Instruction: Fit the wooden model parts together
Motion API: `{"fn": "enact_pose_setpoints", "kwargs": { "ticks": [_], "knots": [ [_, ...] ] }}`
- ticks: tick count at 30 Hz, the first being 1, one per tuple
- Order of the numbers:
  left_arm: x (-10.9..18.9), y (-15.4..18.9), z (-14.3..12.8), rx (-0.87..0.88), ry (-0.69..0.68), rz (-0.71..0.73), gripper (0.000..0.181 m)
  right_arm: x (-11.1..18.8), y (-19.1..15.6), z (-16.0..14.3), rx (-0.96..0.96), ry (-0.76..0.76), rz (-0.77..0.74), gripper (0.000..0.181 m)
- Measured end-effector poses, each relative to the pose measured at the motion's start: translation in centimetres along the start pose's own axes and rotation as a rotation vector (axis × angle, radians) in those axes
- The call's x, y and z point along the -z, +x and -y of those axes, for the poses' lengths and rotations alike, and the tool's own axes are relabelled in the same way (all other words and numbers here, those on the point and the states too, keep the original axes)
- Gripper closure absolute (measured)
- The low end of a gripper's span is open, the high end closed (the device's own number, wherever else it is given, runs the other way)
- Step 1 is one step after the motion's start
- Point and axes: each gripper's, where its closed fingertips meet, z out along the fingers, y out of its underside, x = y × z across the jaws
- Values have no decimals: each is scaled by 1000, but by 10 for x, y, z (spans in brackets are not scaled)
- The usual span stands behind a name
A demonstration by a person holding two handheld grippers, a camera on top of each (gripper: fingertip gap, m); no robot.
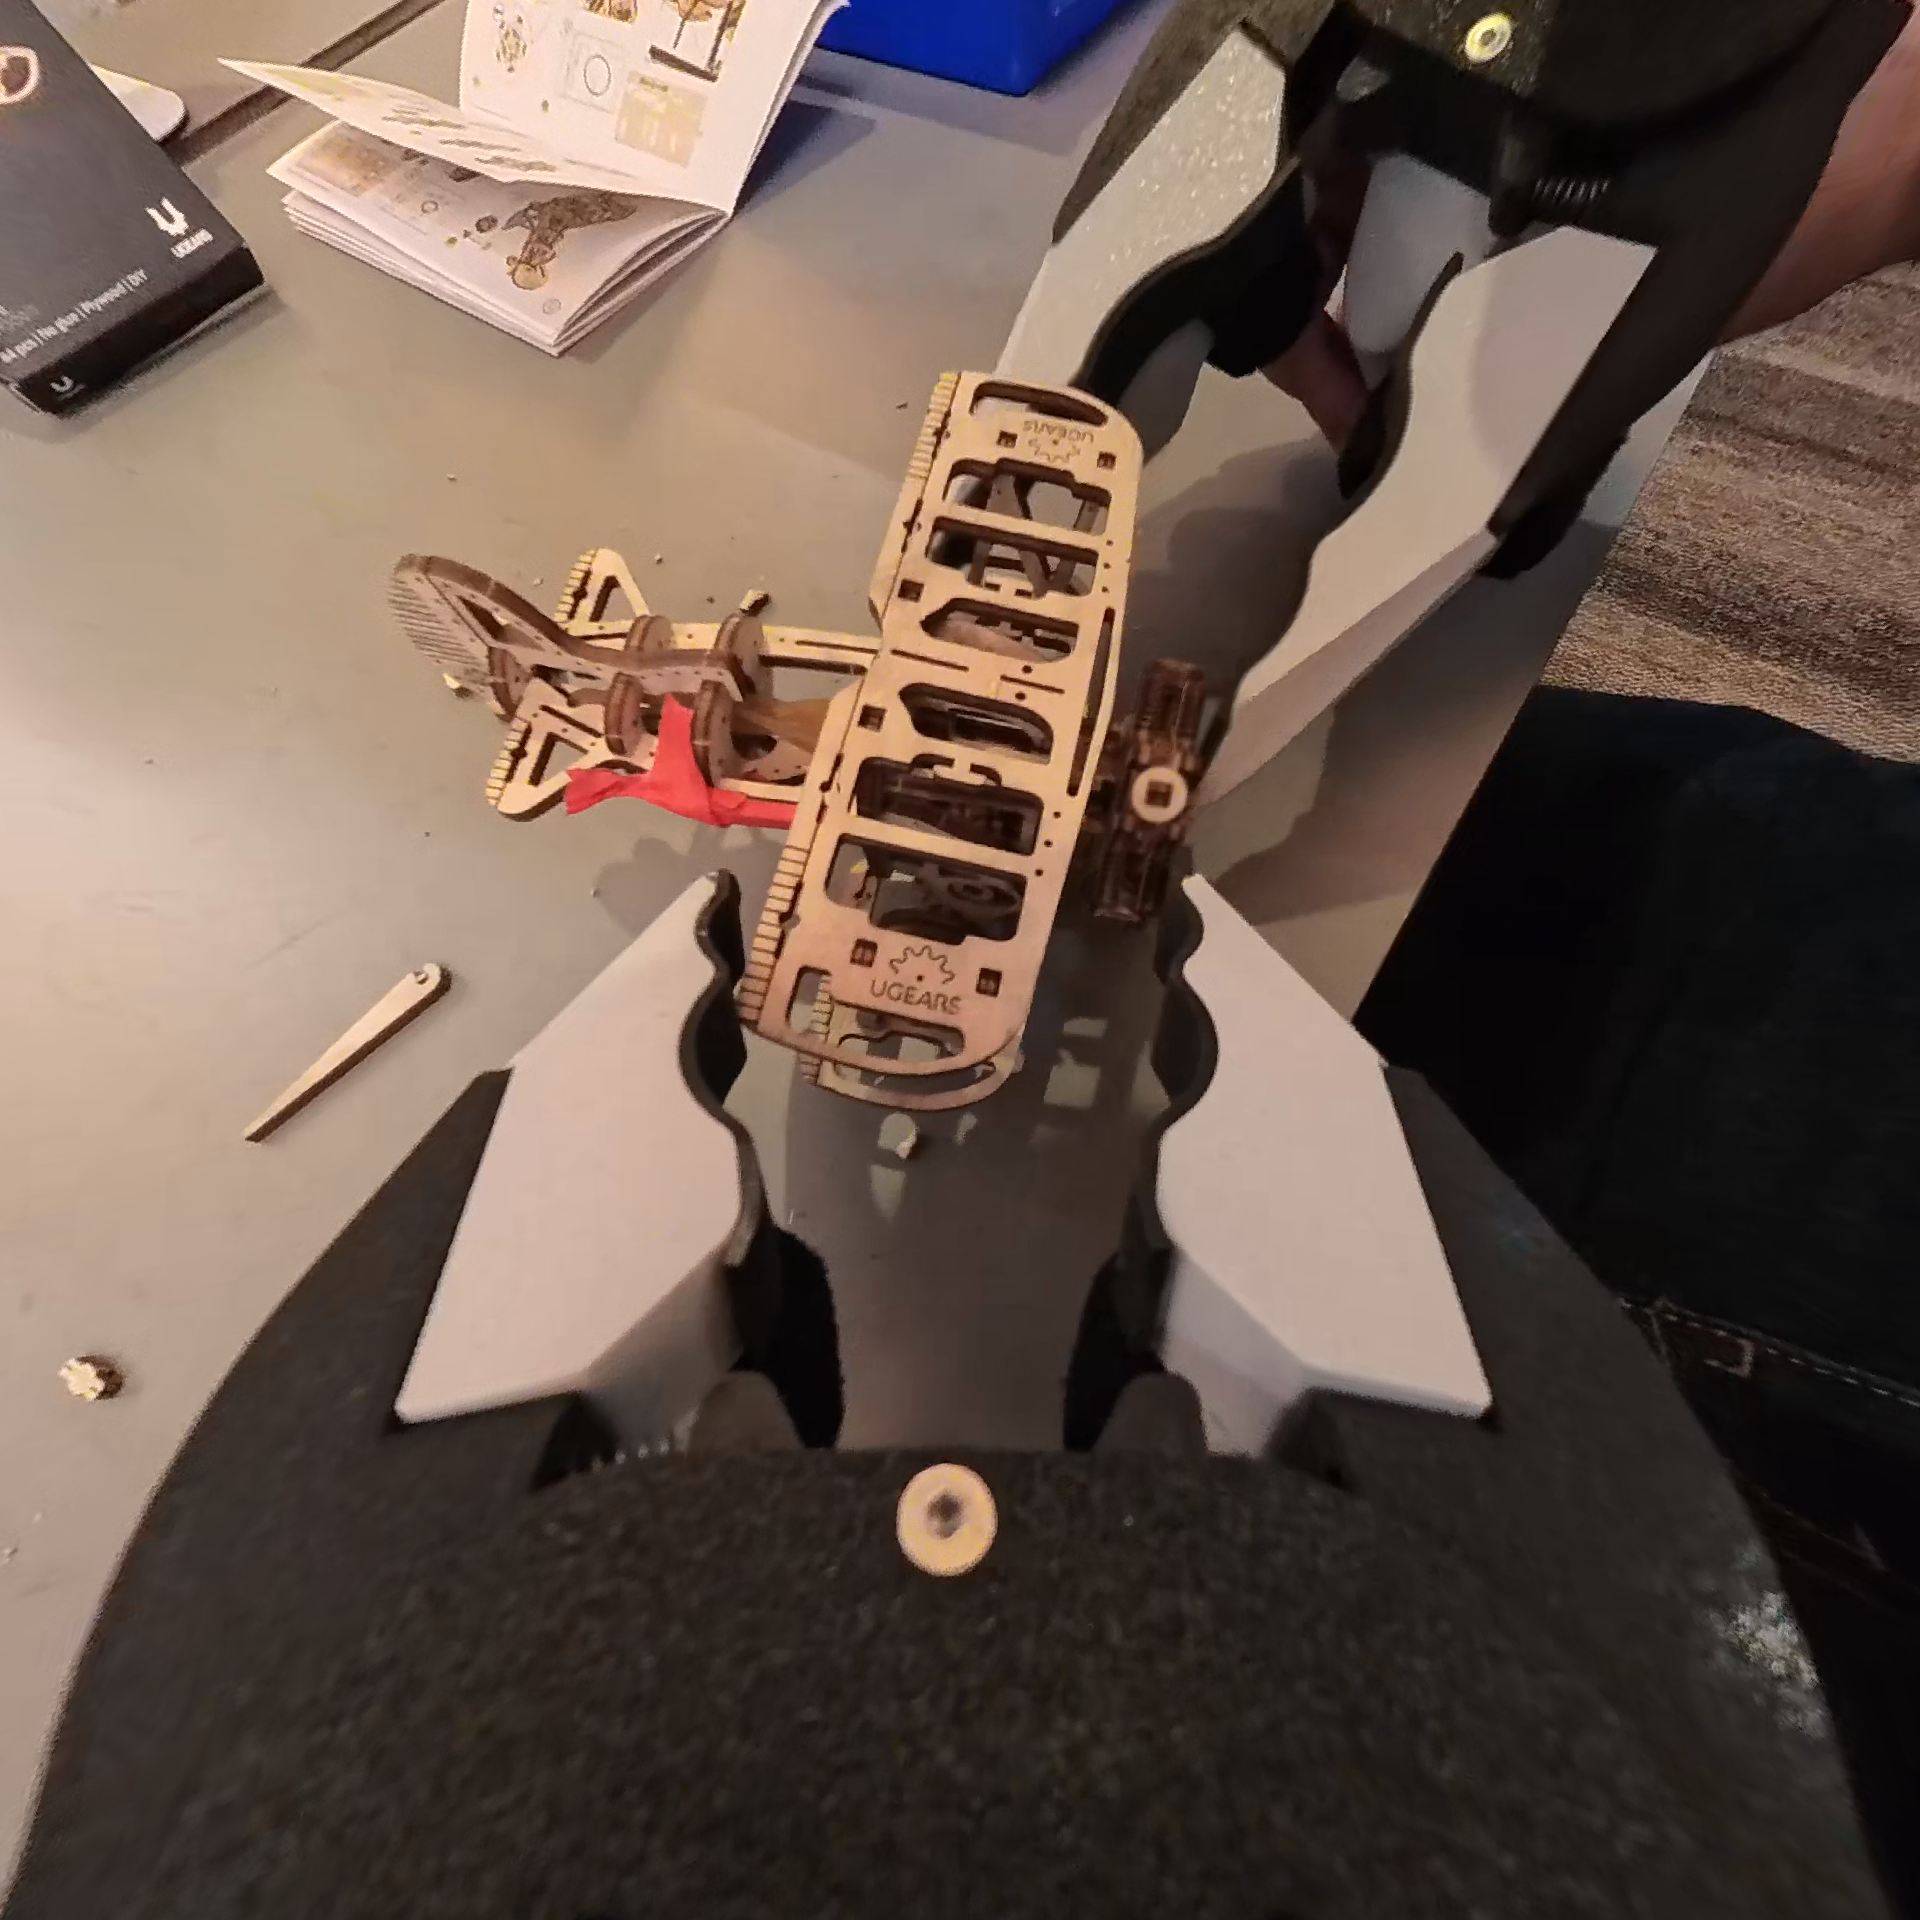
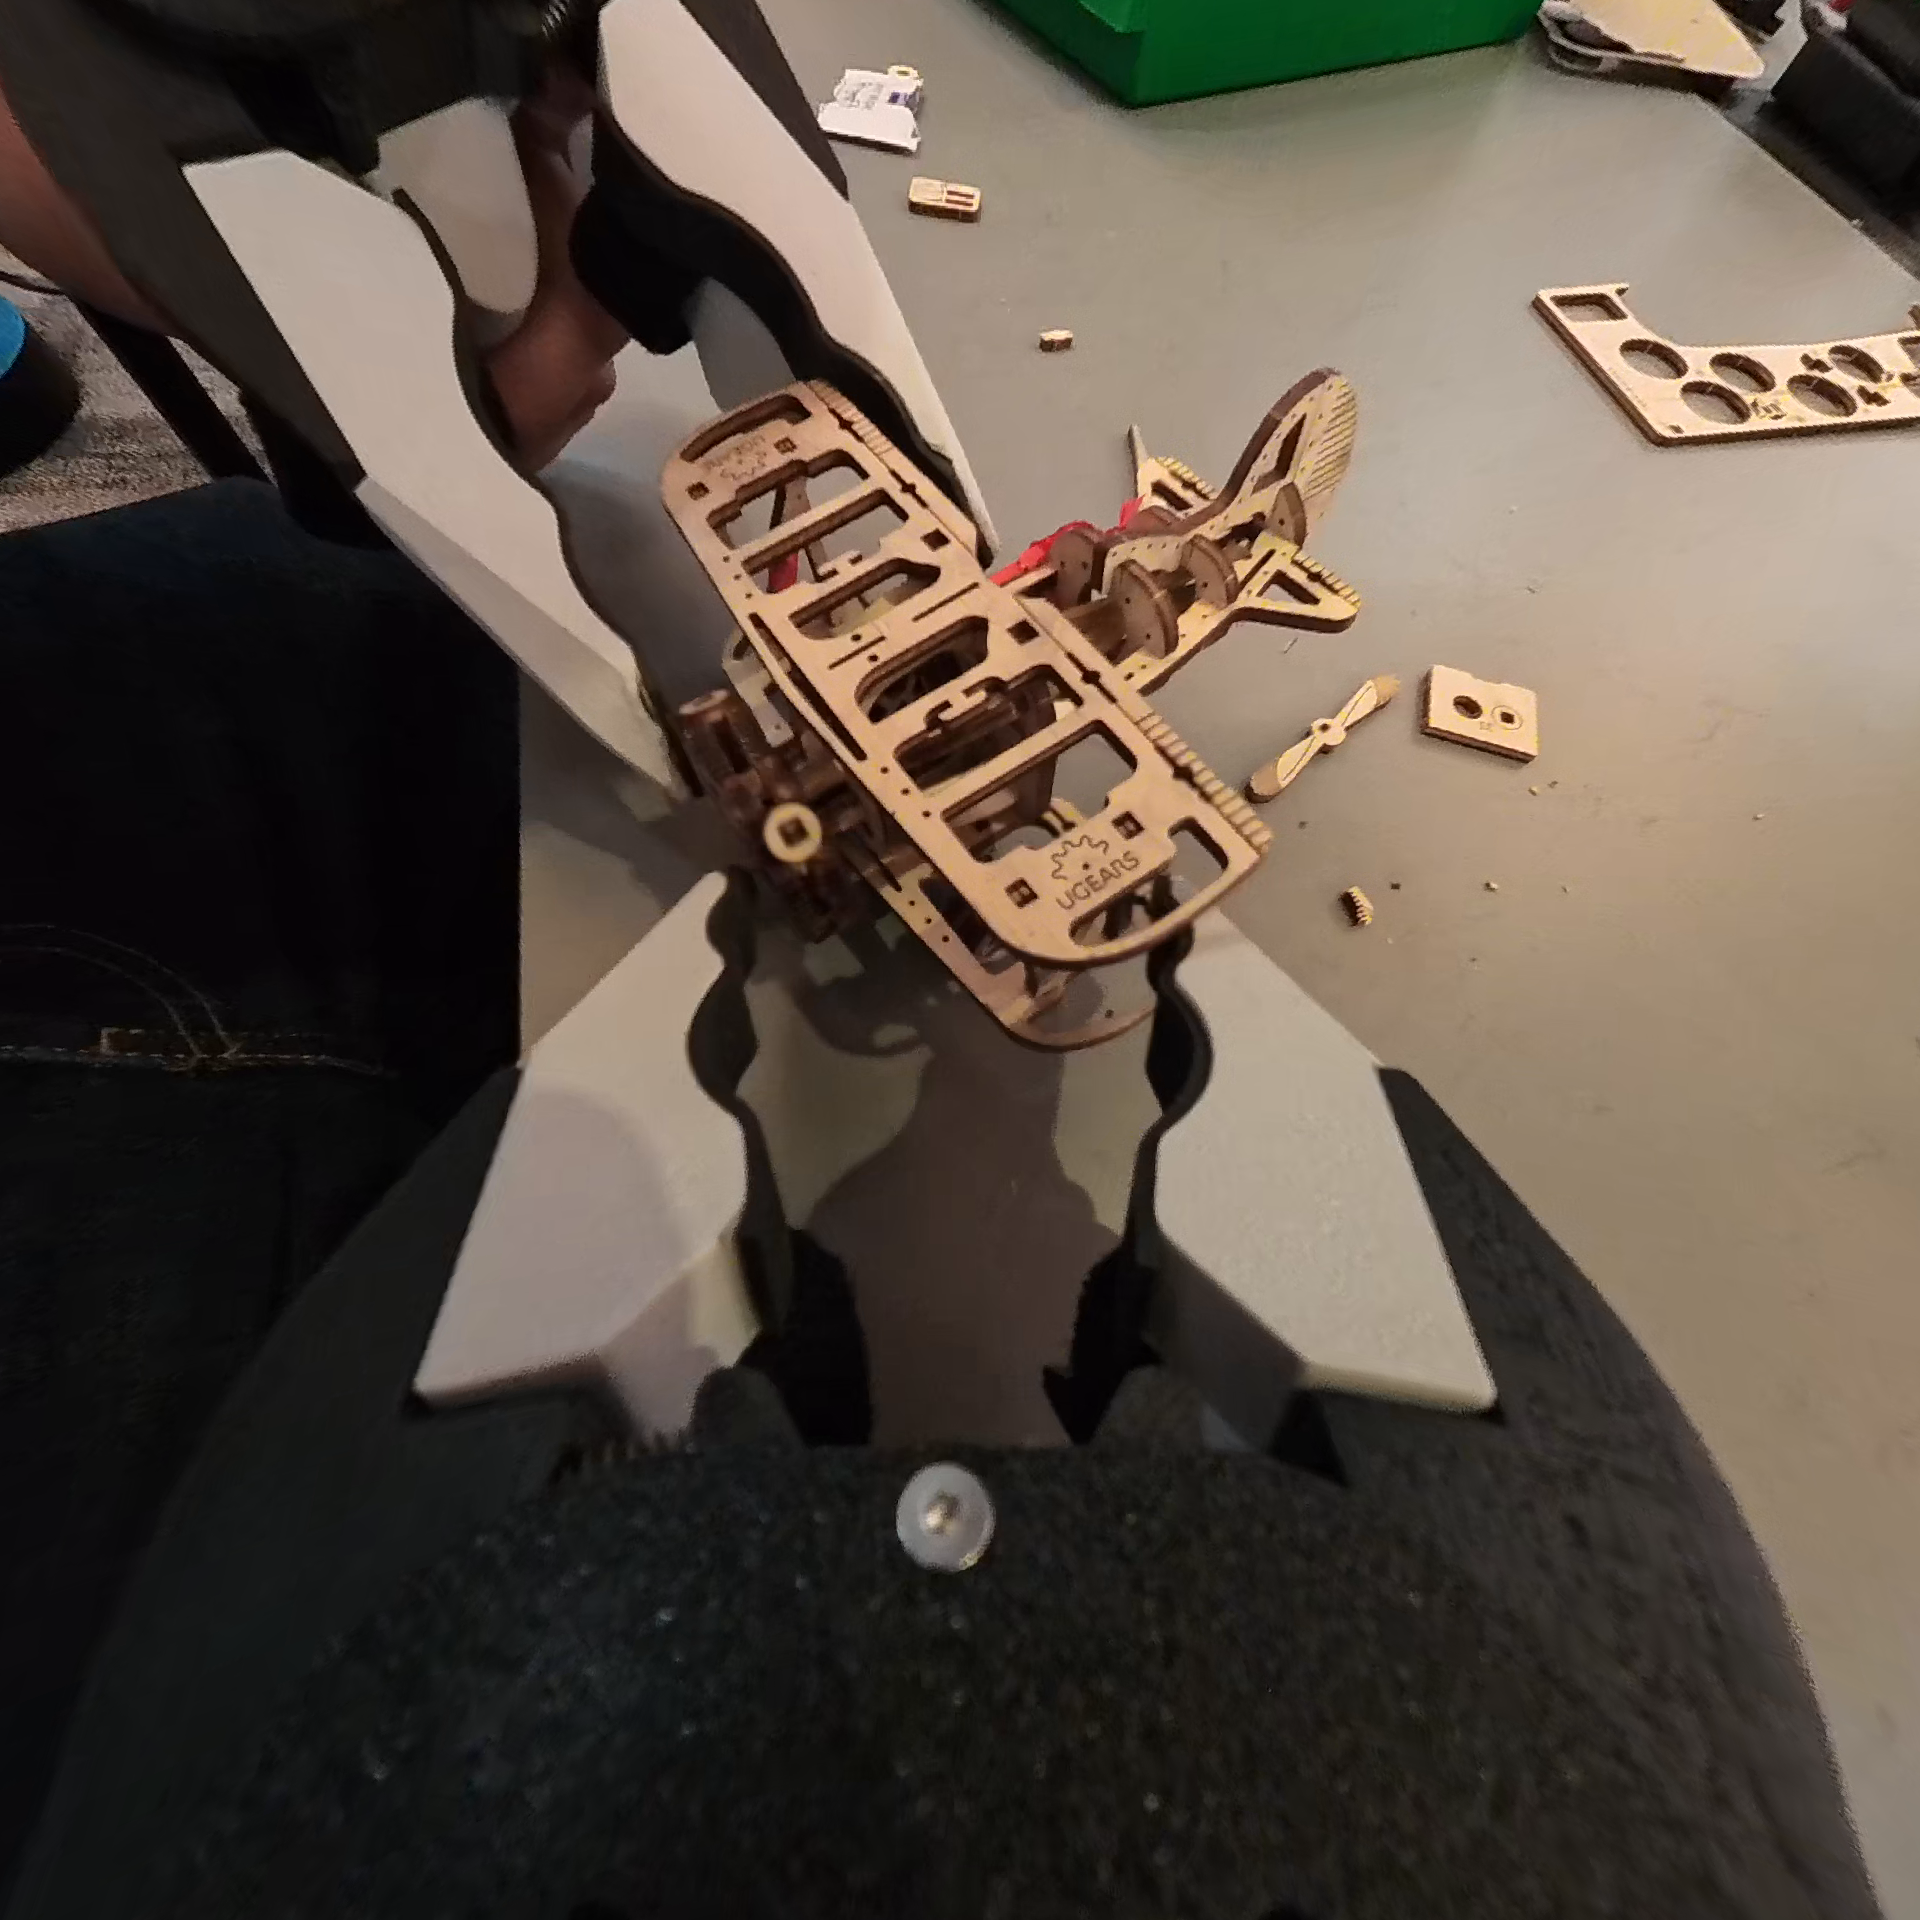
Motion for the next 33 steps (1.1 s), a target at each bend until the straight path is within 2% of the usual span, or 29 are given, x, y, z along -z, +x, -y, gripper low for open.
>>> {"fn": "enact_pose_setpoints", "kwargs": {
  "ticks": [6,9,11,15,21,33],
  "knots": [
    [-1,1,-2,7,-6,-9,103,8,4,0,-21,18,11,94],
    [-1,0,-2,2,-8,-6,102,15,4,12,-10,74,49,76],
    [-2,0,-2,5,-7,-8,102,18,6,20,-36,101,63,72],
    [-2,0,-2,11,-5,-7,102,23,20,38,-180,158,21,73],
    [-2,0,-2,17,4,-11,101,18,17,34,-262,153,-71,80],
    [-7,2,-1,56,11,-40,95,18,21,21,-337,163,-12,84]
  ]
}}
